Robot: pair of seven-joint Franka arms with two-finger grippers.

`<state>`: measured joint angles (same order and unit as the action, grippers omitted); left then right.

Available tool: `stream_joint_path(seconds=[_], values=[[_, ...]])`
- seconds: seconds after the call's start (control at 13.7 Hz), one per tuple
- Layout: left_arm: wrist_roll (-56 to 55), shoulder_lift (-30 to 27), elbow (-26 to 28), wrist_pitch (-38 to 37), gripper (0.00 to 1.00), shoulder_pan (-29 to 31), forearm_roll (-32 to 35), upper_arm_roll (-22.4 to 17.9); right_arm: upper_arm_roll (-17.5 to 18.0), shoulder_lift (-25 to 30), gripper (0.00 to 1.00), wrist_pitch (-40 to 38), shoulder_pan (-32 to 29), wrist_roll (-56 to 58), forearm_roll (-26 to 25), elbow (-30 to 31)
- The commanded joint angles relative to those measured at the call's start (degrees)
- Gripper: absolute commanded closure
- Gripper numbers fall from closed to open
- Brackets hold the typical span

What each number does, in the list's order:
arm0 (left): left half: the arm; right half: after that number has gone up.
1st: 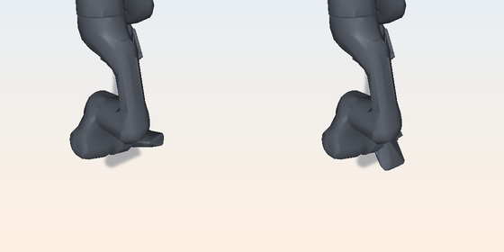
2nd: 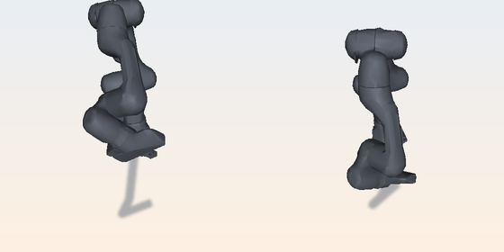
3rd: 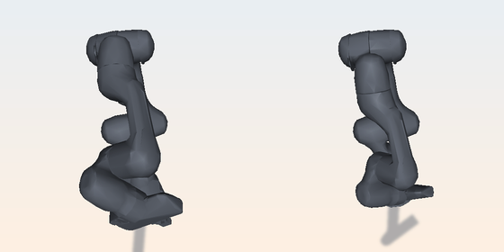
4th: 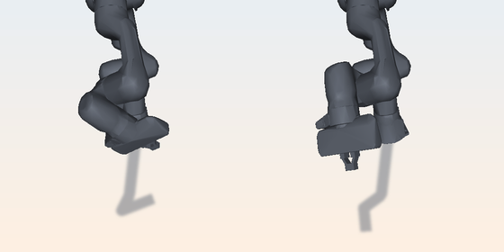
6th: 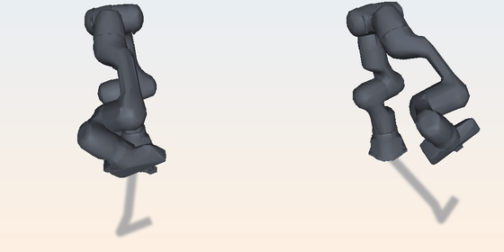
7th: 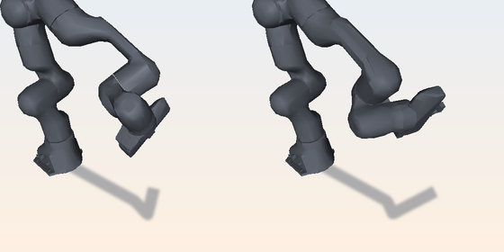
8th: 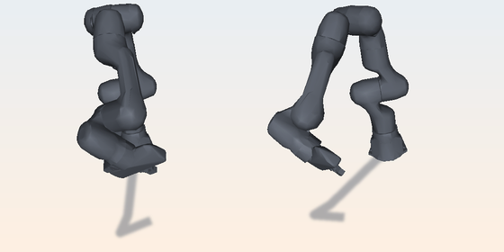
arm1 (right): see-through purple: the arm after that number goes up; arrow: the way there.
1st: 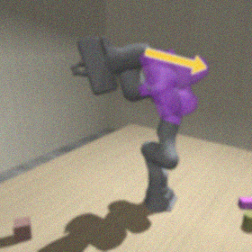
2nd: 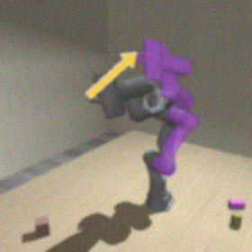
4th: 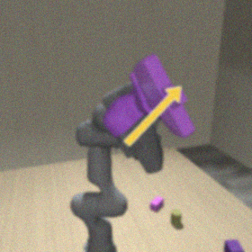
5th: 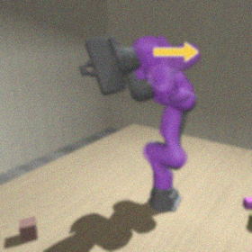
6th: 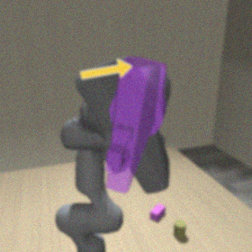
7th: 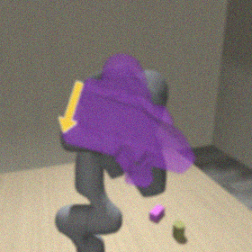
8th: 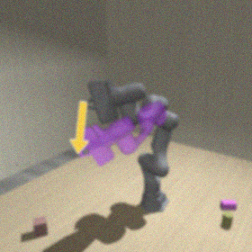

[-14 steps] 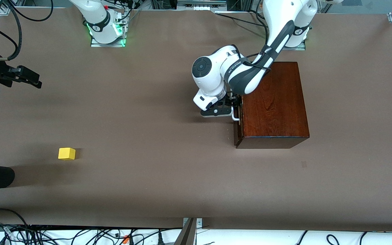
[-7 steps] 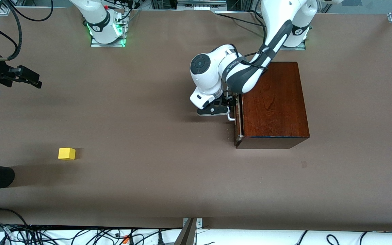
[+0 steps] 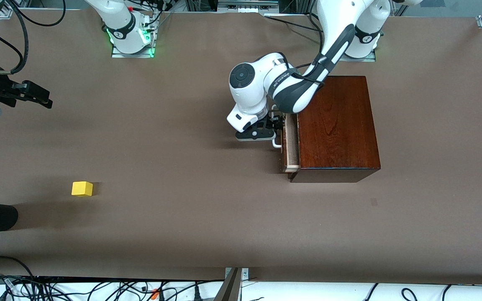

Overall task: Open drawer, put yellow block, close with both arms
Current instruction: 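Pull the drawer handle outward with the left gripper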

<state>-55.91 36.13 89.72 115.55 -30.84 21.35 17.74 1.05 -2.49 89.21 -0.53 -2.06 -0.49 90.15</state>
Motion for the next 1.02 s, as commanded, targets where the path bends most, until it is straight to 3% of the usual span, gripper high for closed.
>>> stream_joint_path(seconds=[0.0,0.29,0.95], values=[[-0.78,4.12,-3.85,3.28,0.00,-1.94,-3.51,0.37,0.70,1.00,0.00,-0.80,-0.61,-0.32,-0.04,0.29],[-2.44,7.02,-8.76,3.28,0.00,-3.70,-4.20,0.37,0.70,1.00,0.00,-0.97,-0.61,-0.32,-0.04,0.29],[-2.71,6.94,-9.39,3.28,0.00,-4.67,-6.76,0.37,0.62,1.00,0.00,-1.15,-0.61,-0.32,-0.04,0.29]])
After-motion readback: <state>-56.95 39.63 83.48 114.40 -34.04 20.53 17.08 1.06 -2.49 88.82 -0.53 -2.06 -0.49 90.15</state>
